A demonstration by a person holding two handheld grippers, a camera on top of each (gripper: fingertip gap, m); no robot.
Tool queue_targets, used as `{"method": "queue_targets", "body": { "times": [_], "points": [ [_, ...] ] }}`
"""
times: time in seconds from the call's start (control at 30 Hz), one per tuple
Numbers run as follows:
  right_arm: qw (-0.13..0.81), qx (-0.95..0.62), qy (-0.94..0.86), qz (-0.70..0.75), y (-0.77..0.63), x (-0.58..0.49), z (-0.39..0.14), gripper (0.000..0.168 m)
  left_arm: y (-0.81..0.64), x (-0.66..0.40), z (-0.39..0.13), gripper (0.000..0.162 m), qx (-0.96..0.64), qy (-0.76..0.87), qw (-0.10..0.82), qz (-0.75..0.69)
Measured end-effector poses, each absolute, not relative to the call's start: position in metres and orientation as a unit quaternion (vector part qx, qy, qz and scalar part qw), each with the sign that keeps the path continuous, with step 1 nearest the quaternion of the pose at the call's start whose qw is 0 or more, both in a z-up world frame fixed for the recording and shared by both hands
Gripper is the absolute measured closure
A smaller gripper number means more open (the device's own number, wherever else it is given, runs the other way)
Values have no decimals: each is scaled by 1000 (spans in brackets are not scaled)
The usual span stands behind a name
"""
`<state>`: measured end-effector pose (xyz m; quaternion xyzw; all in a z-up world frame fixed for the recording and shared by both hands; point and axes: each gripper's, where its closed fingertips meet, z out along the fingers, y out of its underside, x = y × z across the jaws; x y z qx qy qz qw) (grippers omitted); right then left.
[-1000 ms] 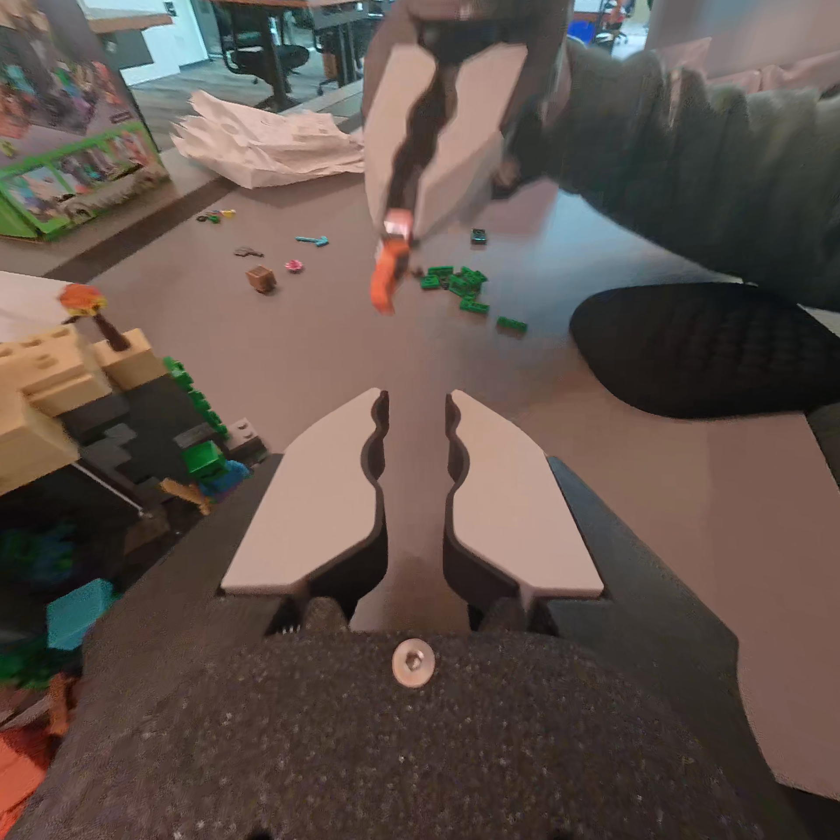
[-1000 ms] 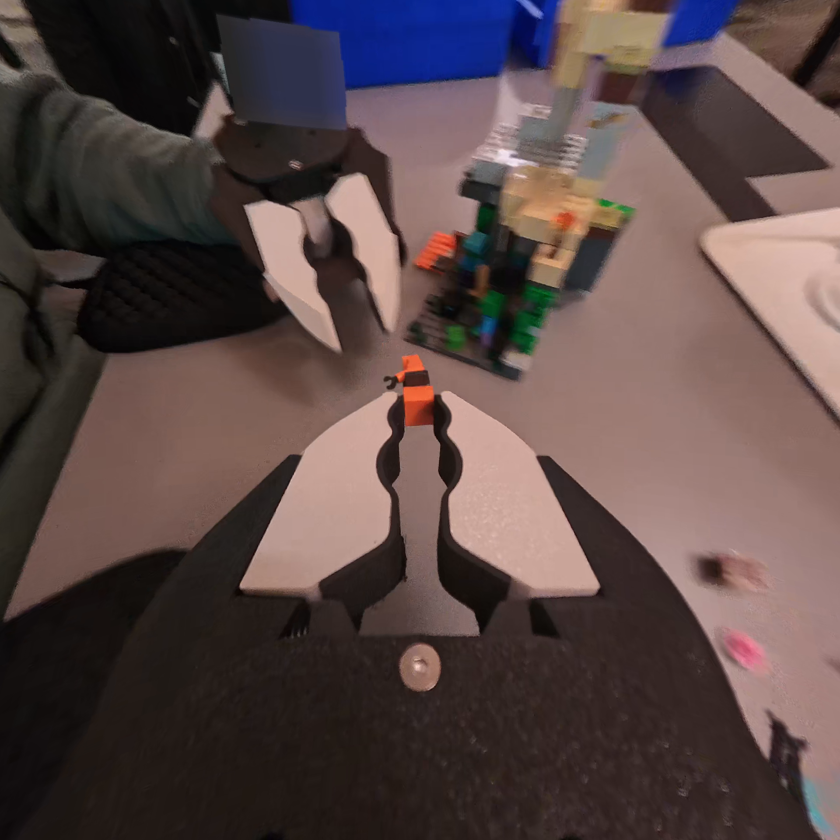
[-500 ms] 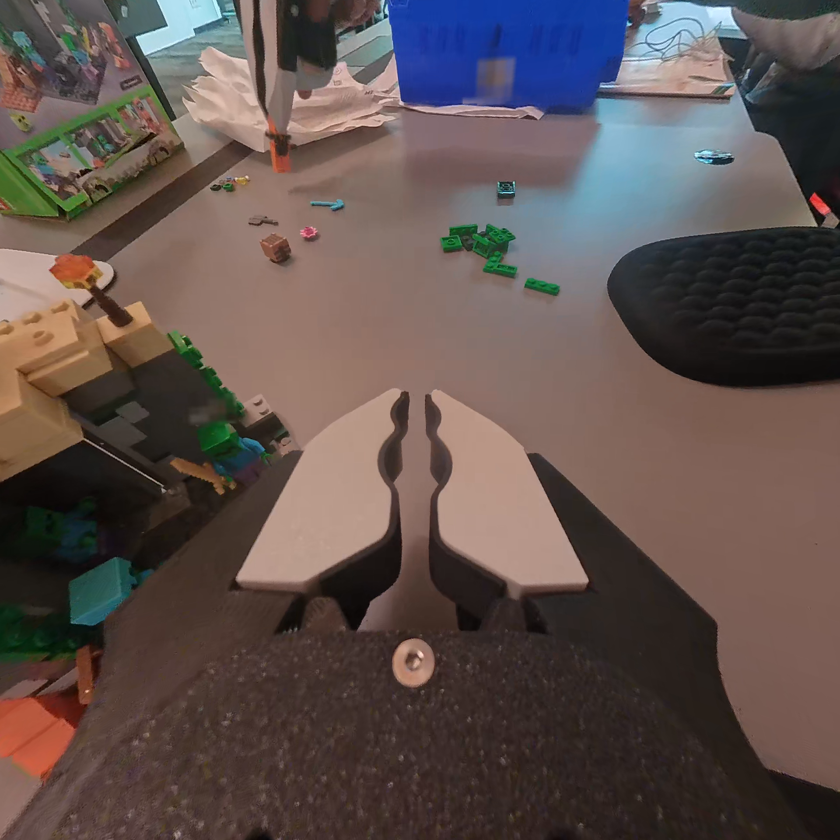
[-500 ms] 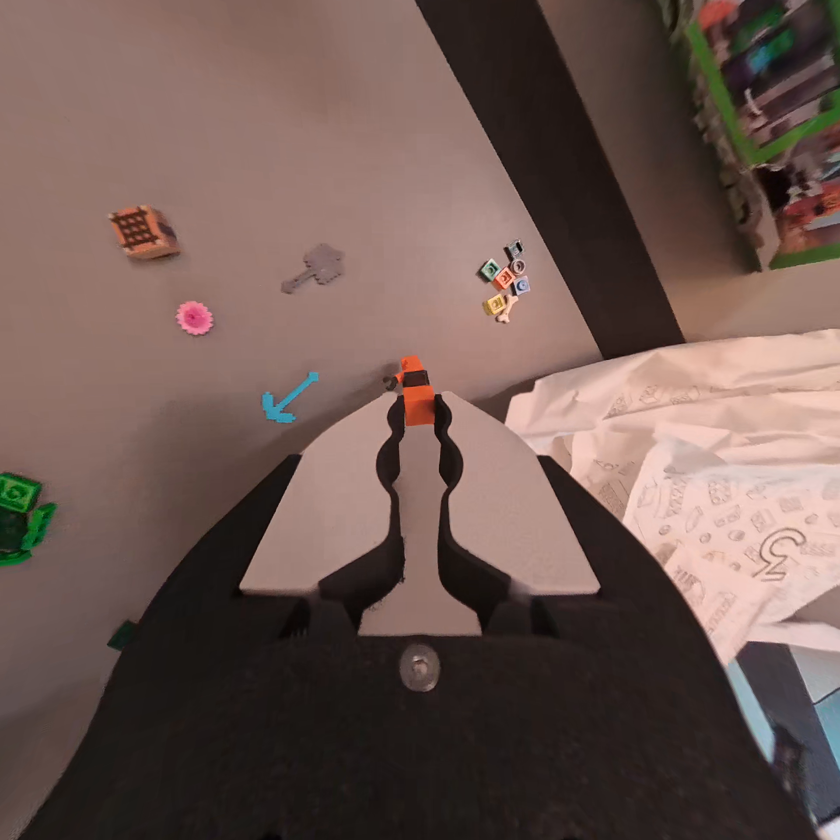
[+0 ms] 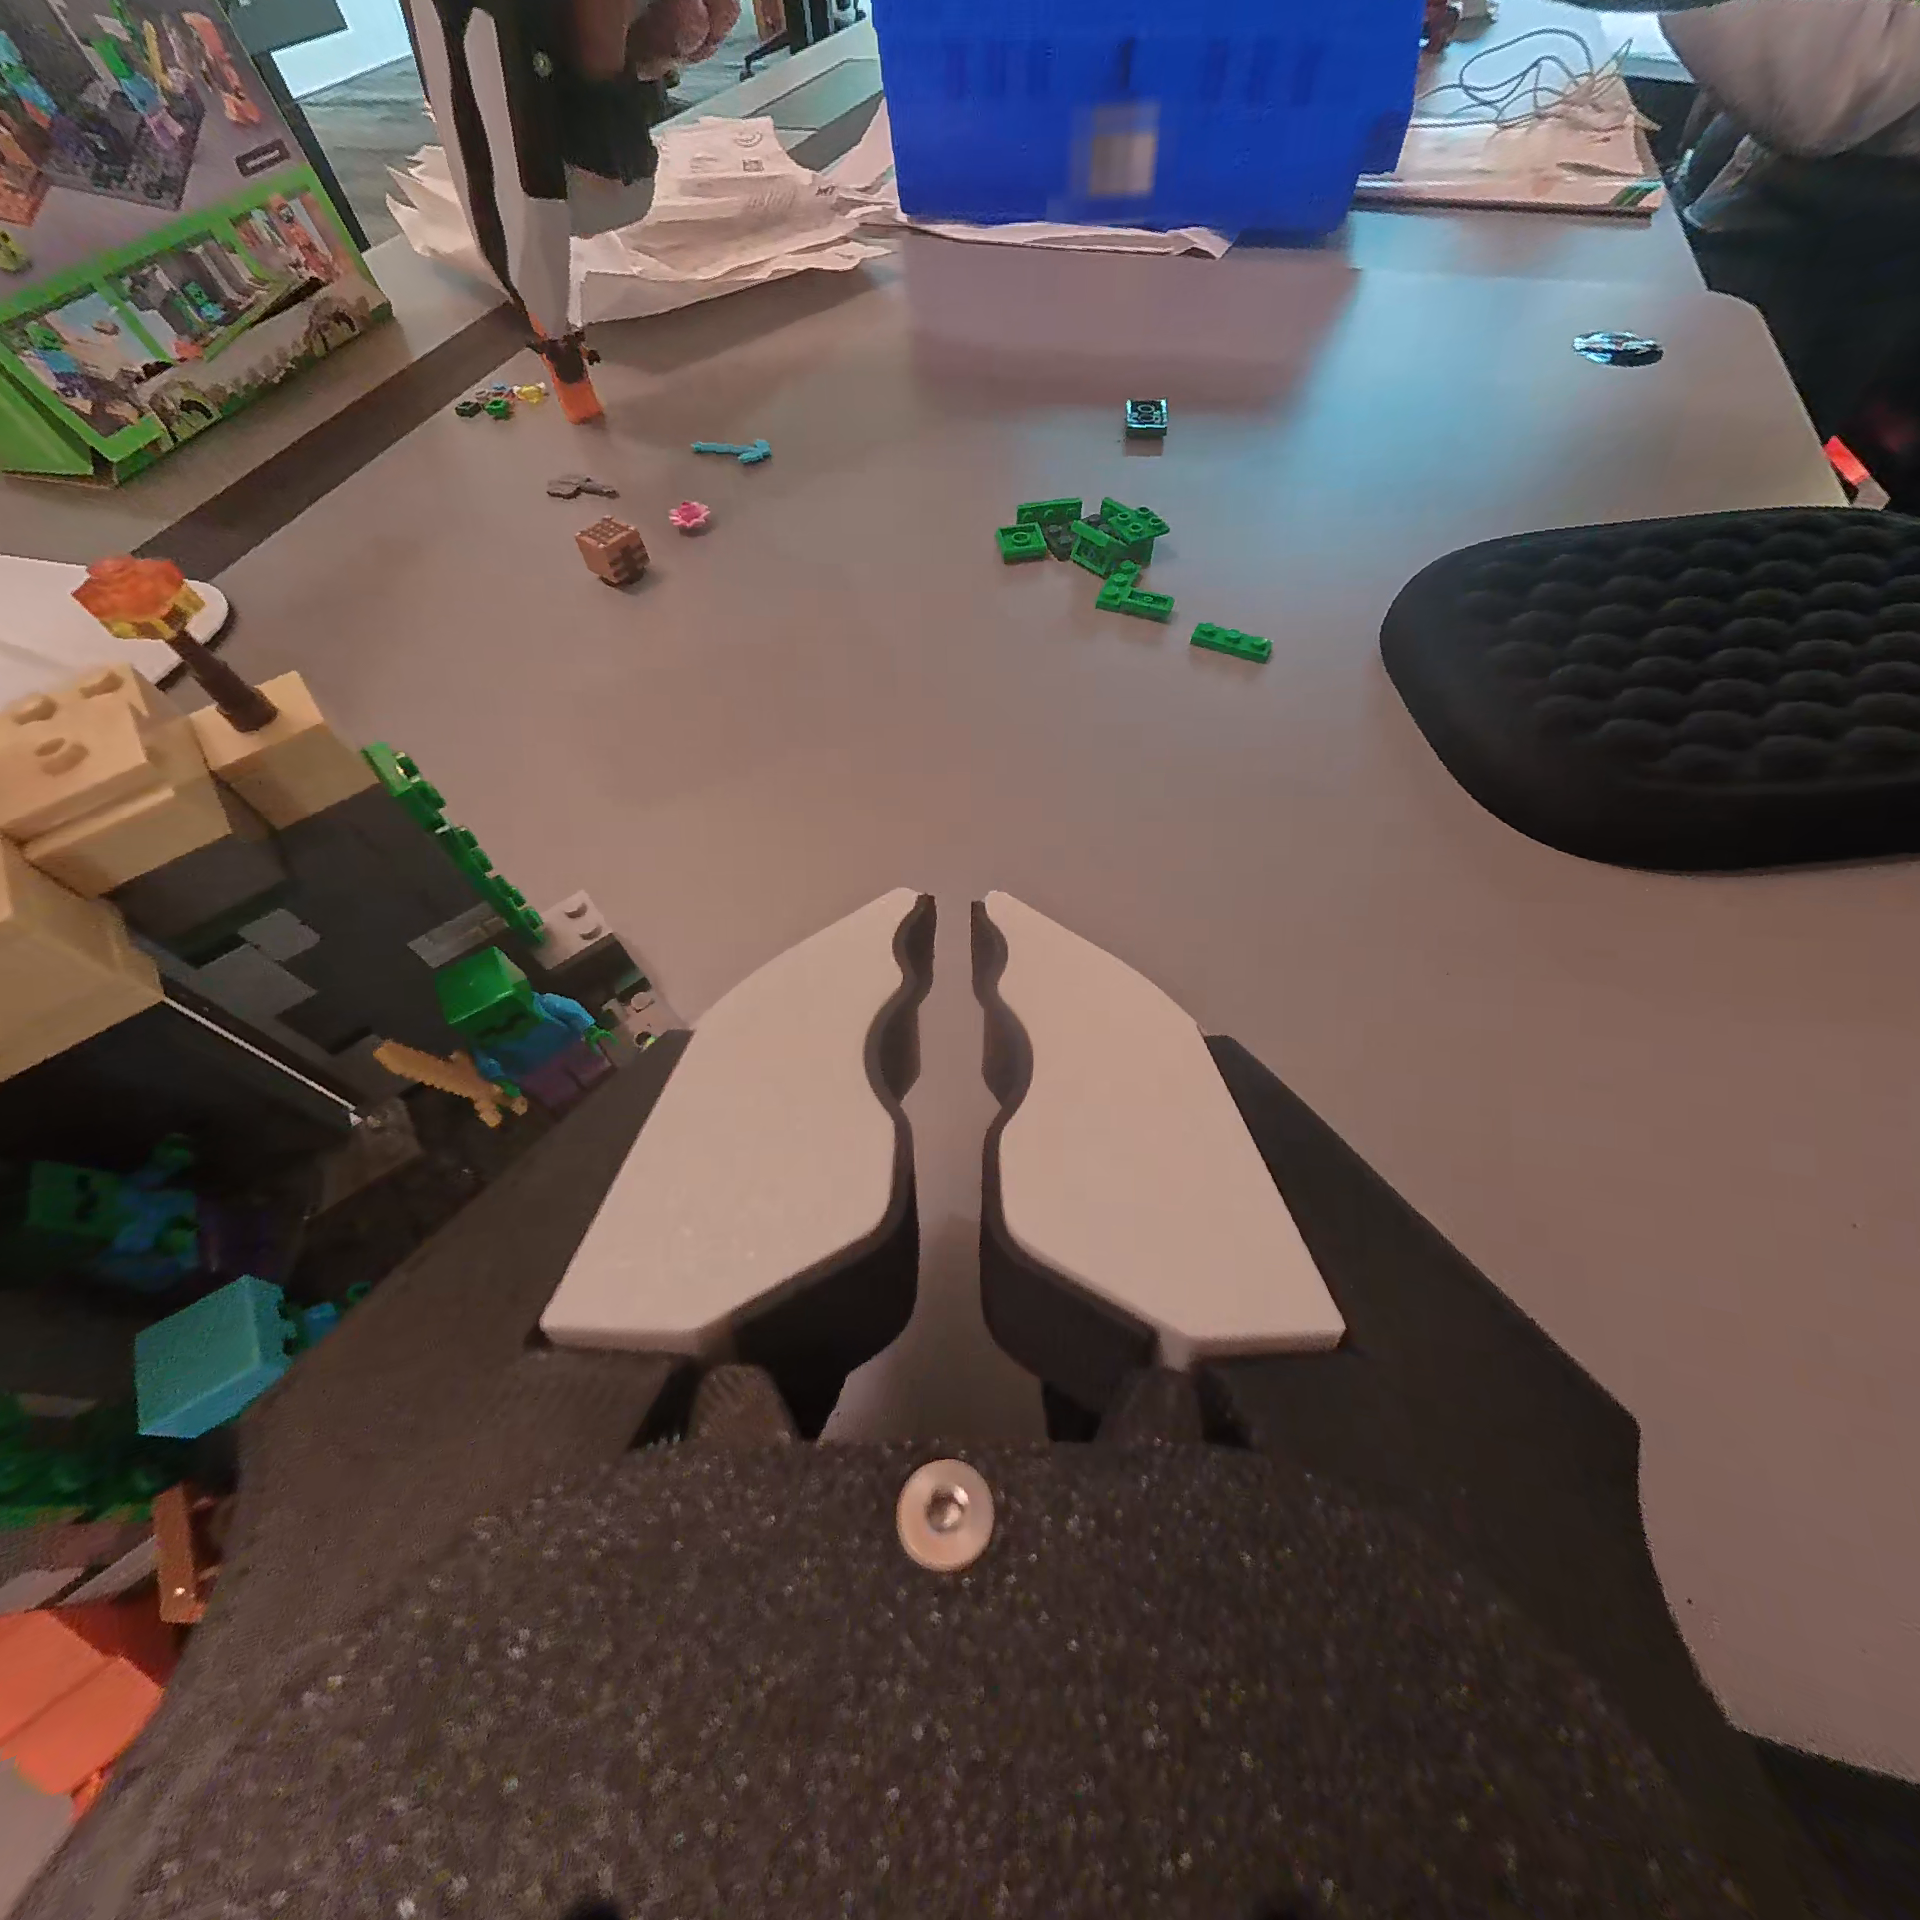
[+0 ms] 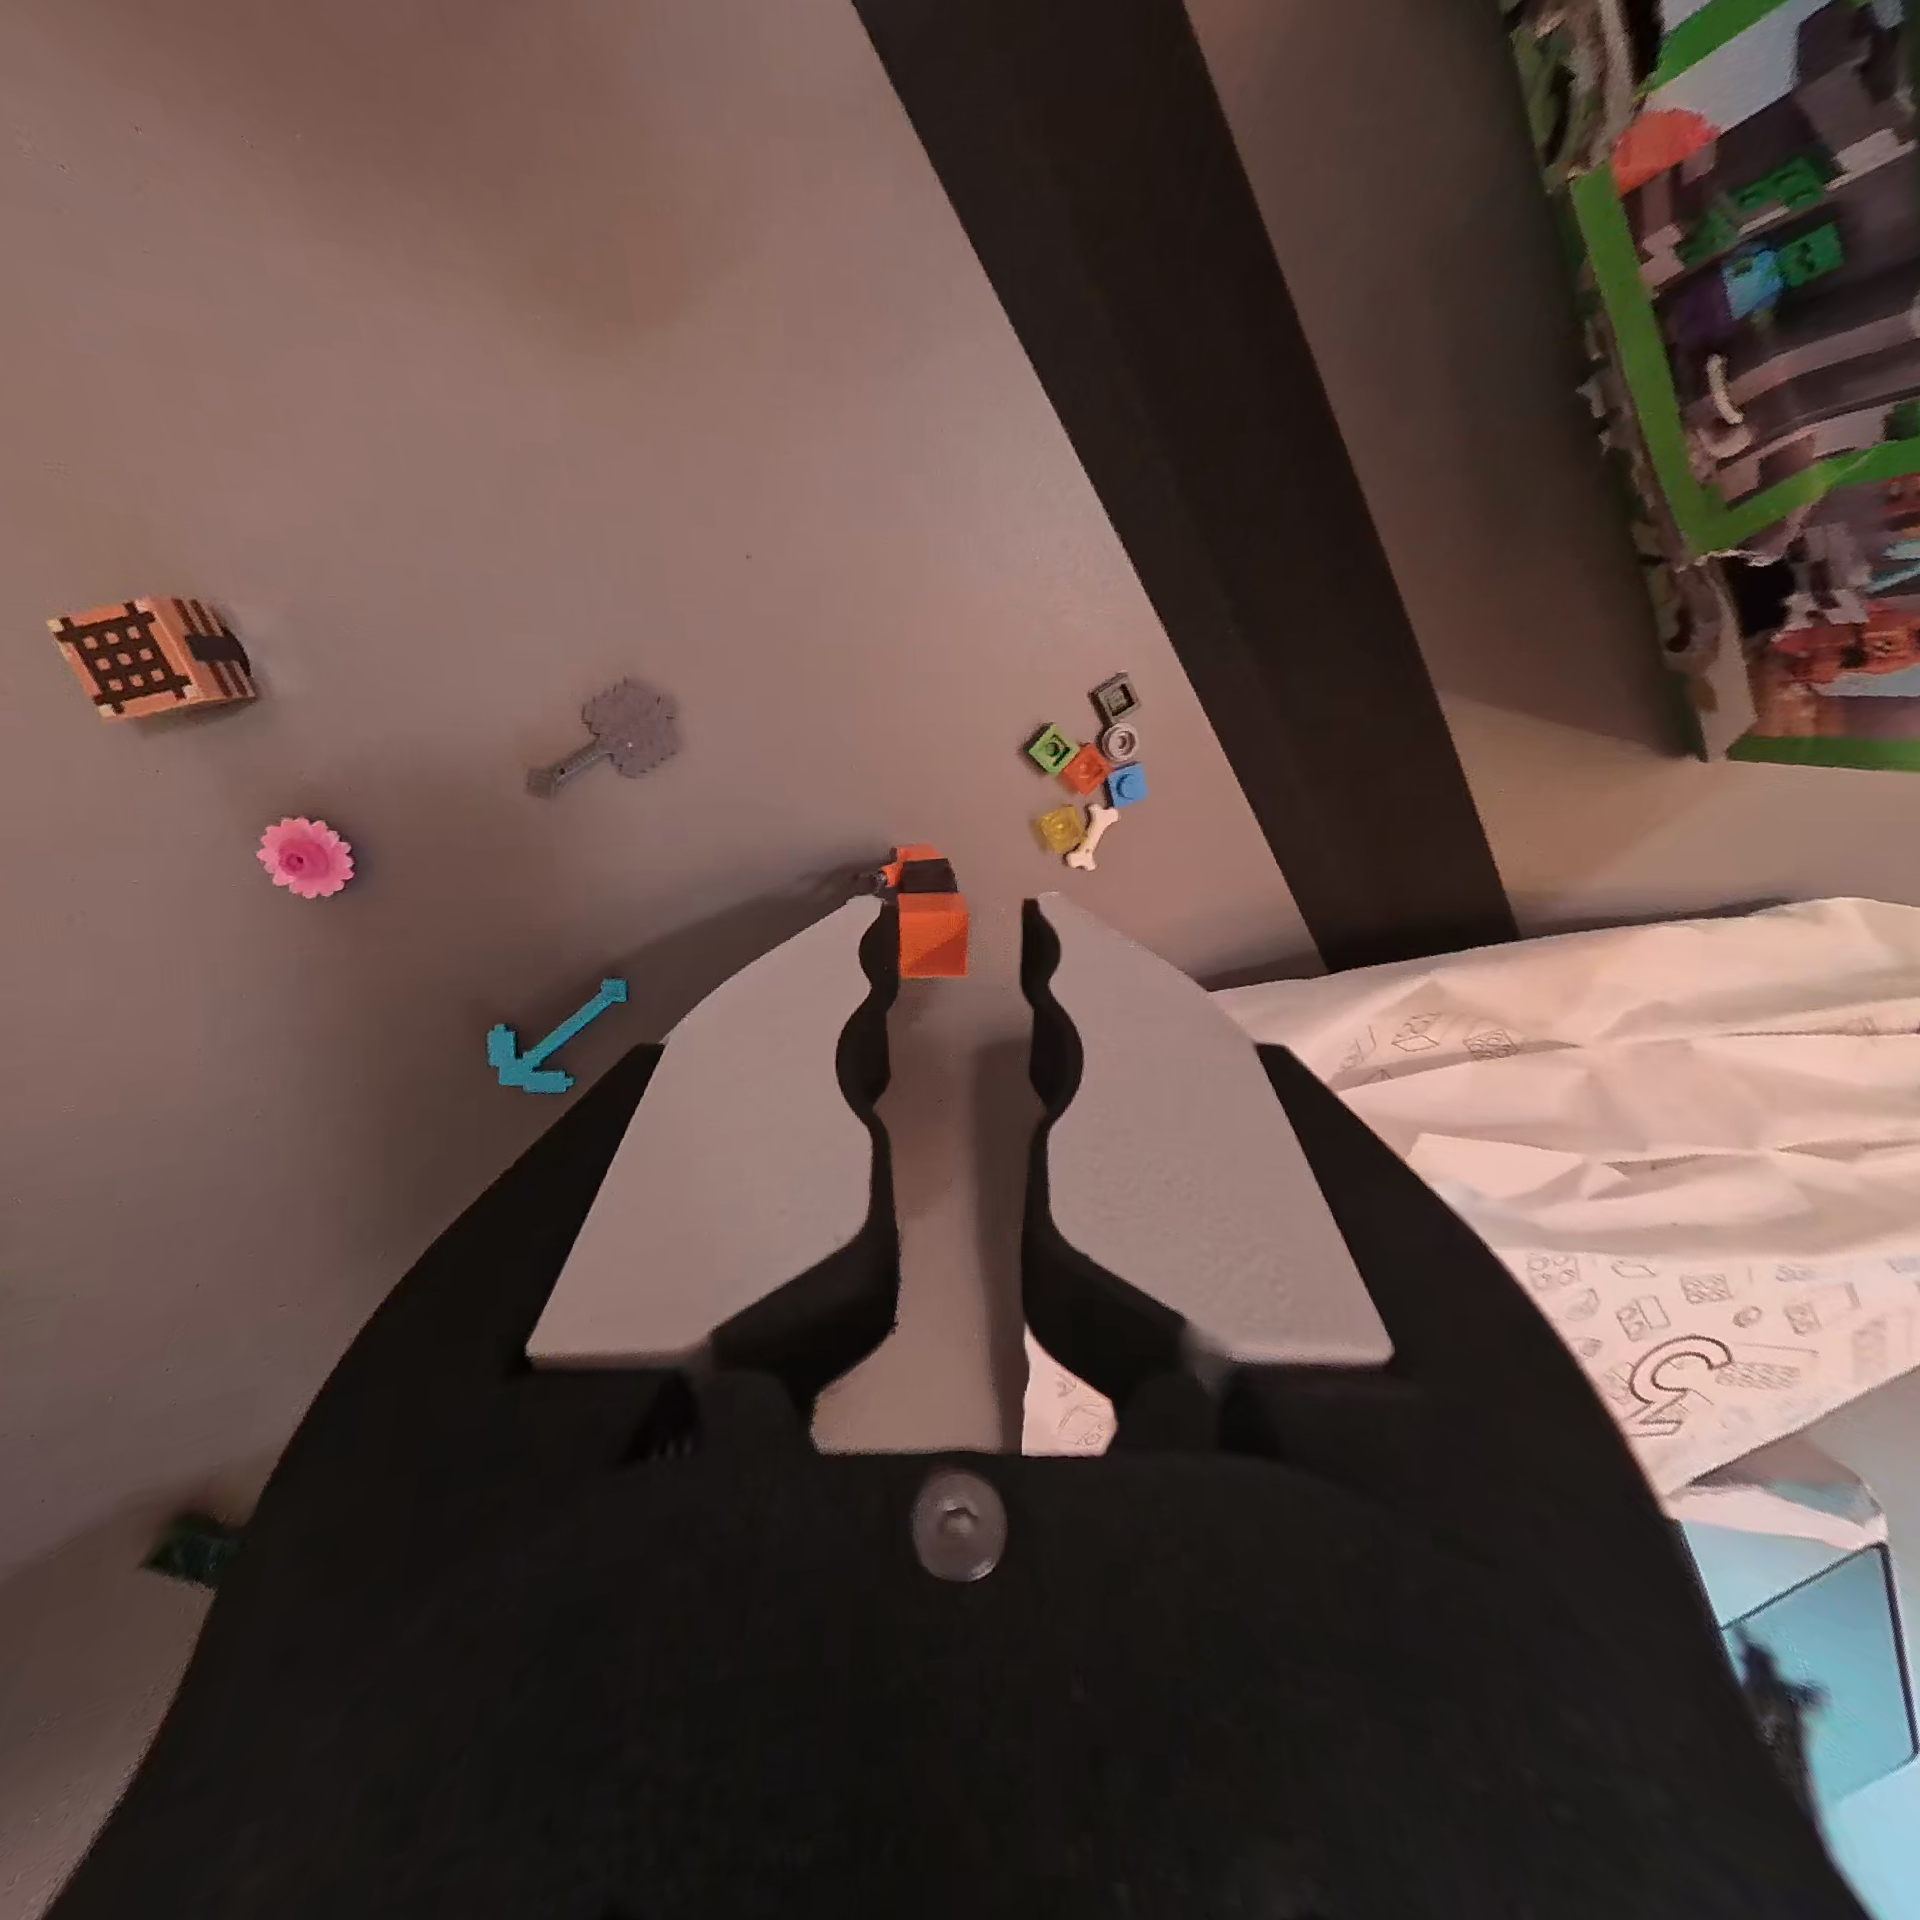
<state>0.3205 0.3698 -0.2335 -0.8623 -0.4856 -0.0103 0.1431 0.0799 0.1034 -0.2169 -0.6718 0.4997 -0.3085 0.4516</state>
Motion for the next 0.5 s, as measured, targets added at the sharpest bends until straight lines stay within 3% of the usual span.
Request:
{"method": "queue_targets", "body": {
  "times": [0.03,0.13,0.27,0.5],
  "points": [
    [156,-862,-482,-7,371,320,-230,143,103,80,-217,156,-672,501,451,-308],
    [200,-861,-467,8,370,317,-214,132,103,80,-218,156,-671,502,452,-305],
    [236,-850,-470,28,335,314,-200,136,103,80,-218,156,-672,503,452,-302],
    [230,-849,-469,80,258,309,-247,146,102,82,-222,157,-672,513,447,-292]
  ]
}}
